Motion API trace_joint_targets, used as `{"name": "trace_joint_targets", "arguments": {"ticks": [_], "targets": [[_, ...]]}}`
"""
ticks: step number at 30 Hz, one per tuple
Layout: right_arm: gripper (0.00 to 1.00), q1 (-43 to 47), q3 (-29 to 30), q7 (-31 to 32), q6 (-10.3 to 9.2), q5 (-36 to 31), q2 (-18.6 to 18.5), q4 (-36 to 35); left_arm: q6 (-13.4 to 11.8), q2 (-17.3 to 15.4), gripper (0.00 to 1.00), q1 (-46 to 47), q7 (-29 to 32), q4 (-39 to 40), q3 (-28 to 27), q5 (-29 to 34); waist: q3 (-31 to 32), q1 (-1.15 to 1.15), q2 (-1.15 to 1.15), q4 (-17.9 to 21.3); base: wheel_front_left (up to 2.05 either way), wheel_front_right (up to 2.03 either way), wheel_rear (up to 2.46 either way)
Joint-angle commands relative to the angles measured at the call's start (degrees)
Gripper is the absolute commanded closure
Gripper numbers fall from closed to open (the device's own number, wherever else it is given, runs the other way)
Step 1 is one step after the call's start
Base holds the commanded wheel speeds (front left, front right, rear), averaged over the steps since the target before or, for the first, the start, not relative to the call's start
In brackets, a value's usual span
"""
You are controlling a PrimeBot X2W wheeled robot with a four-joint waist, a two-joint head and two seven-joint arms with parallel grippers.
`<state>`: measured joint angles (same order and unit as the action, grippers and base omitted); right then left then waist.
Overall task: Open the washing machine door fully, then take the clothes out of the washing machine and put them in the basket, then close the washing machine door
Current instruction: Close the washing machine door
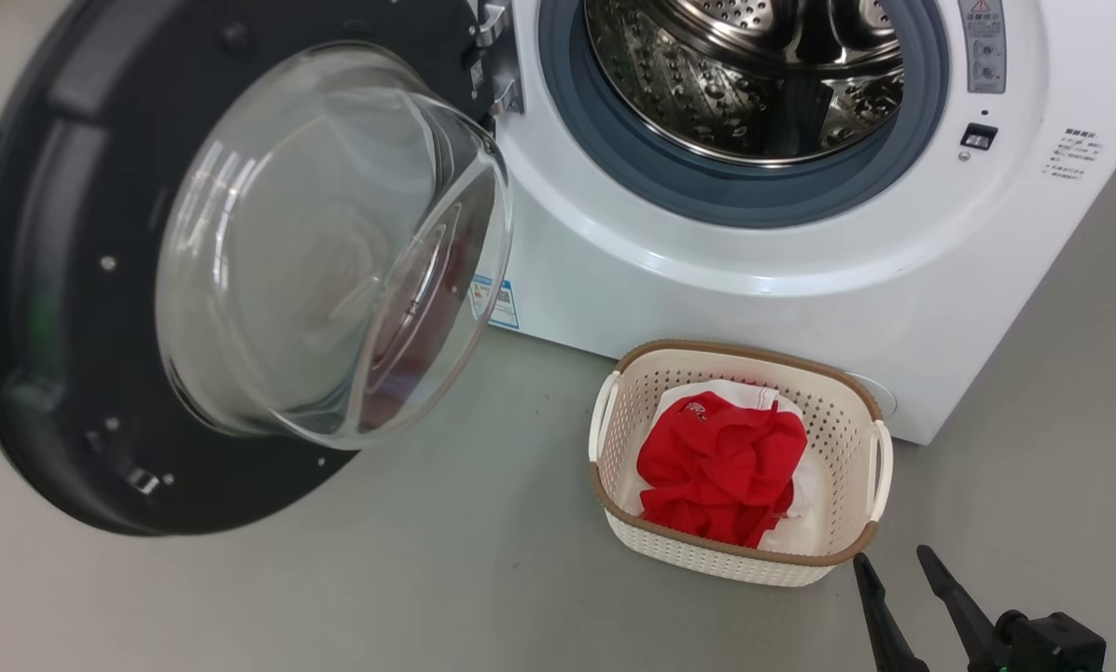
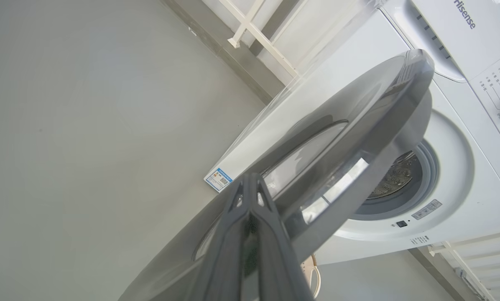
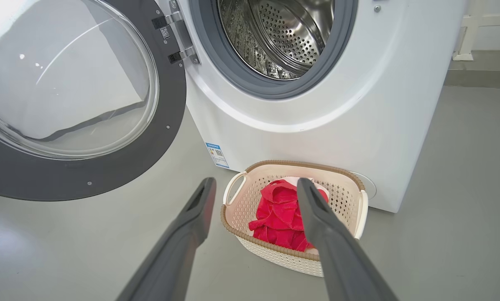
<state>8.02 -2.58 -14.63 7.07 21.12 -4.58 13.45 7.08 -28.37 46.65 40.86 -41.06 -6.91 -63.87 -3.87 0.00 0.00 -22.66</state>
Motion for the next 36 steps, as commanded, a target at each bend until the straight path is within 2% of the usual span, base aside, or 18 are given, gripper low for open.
{"name": "trace_joint_targets", "arguments": {"ticks": [1,9,22,36], "targets": [[0.0,-0.5,-1.2,-0.4,0.42,-0.2,-0.3,-1.1,0.4,-1.8,1.0,-0.9,1.7,2.6,0.5,-1.6,0.5,0.0,0.0,0.2,0.0,0.0,0.0],[0.0,-0.4,-1.0,-0.4,0.42,-0.4,0.3,-1.2,0.4,-2.9,1.0,-3.9,4.5,10.6,5.2,-6.5,1.1,0.0,0.0,1.0,0.0,0.0,0.0],[0.0,-0.1,-1.0,-0.4,0.42,-0.4,0.8,-1.0,0.4,-2.4,1.0,-7.3,7.3,23.8,10.9,-14.1,2.2,0.0,0.0,3.9,0.0,0.0,0.0],[0.0,-0.5,-0.6,-0.4,0.42,-0.4,1.0,-1.1,0.4,0.2,1.0,-8.4,3.9,34.9,18.3,-15.6,1.9,0.0,0.0,8.3,0.0,0.0,0.0]]}}
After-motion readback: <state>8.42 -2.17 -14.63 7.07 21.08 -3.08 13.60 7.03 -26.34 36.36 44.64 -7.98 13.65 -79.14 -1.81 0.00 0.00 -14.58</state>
